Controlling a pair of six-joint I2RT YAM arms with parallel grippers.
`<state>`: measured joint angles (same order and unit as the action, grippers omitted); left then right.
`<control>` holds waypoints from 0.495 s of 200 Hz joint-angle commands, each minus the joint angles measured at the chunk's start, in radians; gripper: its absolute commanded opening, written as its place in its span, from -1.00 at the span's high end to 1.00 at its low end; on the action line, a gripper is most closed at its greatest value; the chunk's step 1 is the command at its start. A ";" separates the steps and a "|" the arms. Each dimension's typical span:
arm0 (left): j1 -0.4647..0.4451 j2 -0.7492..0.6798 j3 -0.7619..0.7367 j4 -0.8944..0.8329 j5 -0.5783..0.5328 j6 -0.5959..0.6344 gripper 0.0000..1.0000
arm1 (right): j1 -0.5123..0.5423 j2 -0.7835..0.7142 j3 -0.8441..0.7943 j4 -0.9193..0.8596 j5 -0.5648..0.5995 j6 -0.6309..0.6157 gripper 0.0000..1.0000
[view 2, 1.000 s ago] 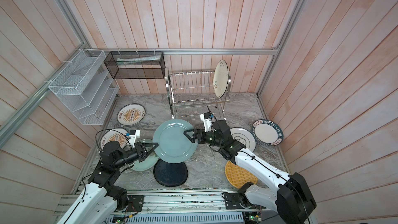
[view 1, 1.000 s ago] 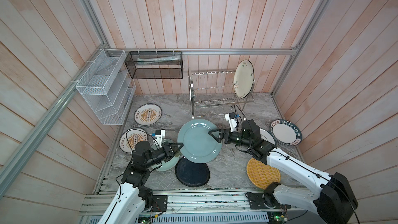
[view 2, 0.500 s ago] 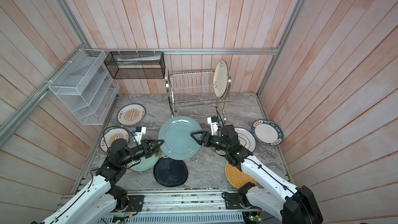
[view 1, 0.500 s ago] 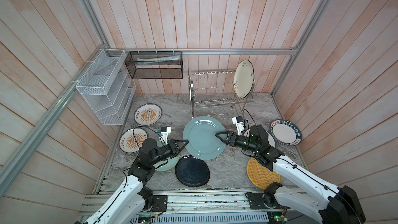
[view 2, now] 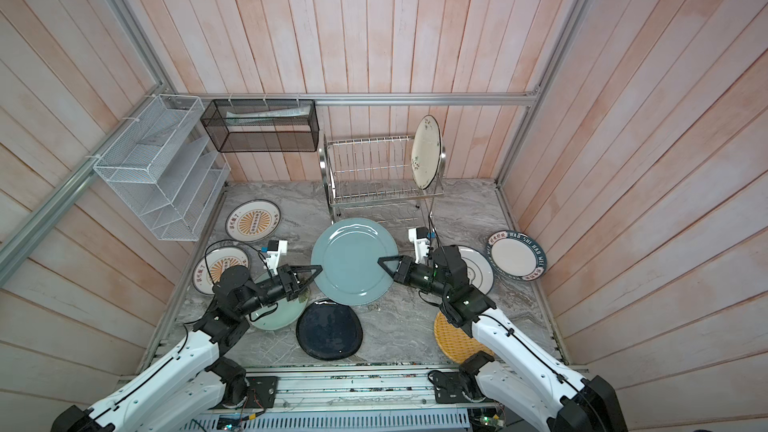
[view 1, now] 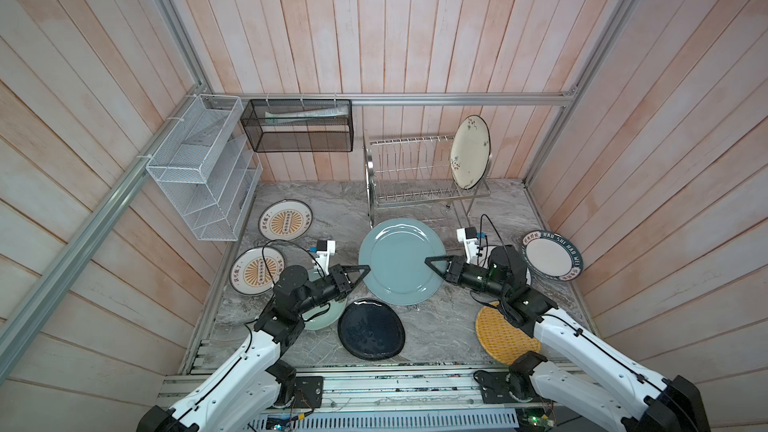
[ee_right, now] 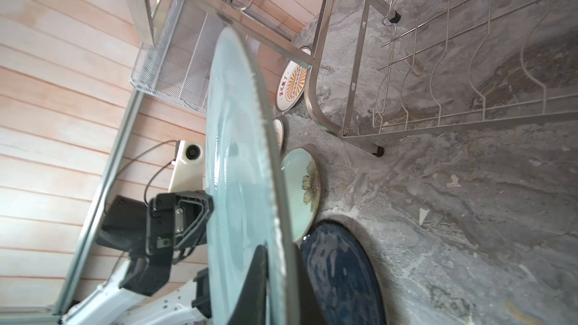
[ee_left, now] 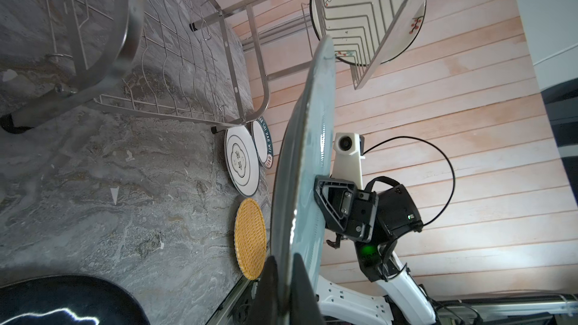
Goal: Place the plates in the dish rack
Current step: 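Grasp the teal plate rim with the right gripper while the left gripper releases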
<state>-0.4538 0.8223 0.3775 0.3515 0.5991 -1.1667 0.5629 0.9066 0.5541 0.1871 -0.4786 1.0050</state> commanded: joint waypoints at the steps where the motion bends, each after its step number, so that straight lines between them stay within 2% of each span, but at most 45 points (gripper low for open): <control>1: -0.012 0.006 0.031 0.099 -0.005 -0.003 1.00 | 0.013 -0.037 0.007 0.001 0.011 -0.051 1.00; 37: -0.014 0.012 0.029 0.113 -0.005 0.002 0.99 | 0.013 -0.077 0.014 -0.019 0.044 -0.043 1.00; 45: -0.014 0.007 0.029 0.112 -0.008 0.006 0.75 | 0.012 -0.085 0.015 -0.033 0.056 -0.044 1.00; 55: -0.014 -0.001 0.029 0.105 -0.011 0.010 0.30 | 0.012 -0.096 0.018 -0.049 0.074 -0.047 1.00; 71: -0.014 -0.027 0.032 0.075 -0.019 0.027 -0.29 | 0.012 -0.118 0.032 -0.084 0.098 -0.061 1.00; 78: -0.014 -0.044 0.035 0.055 -0.028 0.038 -0.47 | 0.011 -0.132 0.039 -0.104 0.112 -0.068 1.00; 99: -0.014 -0.113 0.039 -0.009 -0.070 0.085 -0.83 | 0.010 -0.173 0.062 -0.147 0.129 -0.087 1.00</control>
<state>-0.4679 0.7822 0.3824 0.3798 0.5800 -1.1458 0.5728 0.7998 0.5545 0.0334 -0.3996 0.9596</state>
